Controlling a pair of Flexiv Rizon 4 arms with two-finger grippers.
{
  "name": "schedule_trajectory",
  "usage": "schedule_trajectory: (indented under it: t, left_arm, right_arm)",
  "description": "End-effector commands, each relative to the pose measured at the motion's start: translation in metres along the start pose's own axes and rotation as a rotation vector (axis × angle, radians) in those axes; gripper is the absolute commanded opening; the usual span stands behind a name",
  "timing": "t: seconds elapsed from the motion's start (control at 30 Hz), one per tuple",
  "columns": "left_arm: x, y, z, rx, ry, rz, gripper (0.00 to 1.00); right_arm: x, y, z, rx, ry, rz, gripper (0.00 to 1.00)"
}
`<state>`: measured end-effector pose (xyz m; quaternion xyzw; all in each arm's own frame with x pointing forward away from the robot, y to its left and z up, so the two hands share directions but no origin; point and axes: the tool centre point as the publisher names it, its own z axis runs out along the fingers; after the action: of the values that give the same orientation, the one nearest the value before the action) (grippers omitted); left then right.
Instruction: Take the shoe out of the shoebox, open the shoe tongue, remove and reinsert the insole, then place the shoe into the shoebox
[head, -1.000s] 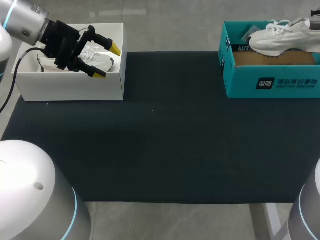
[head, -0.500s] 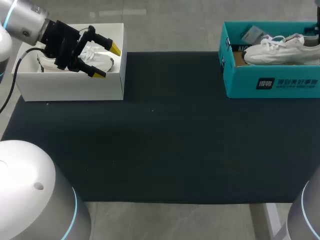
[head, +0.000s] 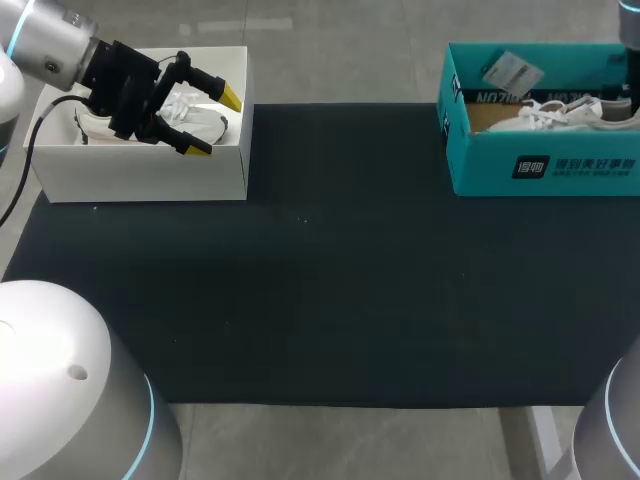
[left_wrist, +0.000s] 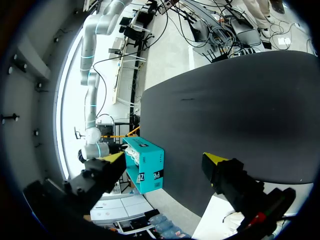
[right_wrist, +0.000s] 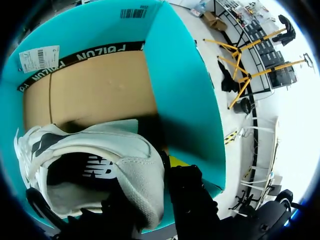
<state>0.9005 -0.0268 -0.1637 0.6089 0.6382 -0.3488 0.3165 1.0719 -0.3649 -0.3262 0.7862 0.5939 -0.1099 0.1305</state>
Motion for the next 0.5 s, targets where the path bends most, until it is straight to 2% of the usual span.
schedule_trajectory:
  t: [0.03, 0.5]
  left_arm:
    - [0.0, 0.0, 0.0, 0.001, 0.002, 0.0, 1.0]
    - [0.0, 0.0, 0.0, 0.001, 0.002, 0.0, 1.0]
  right_arm:
    - [0.0, 0.002, 0.007, 0.016, 0.004, 0.002, 0.0]
    - [0.009, -0.011, 0.037, 0.062, -0.024, 0.0, 0.0]
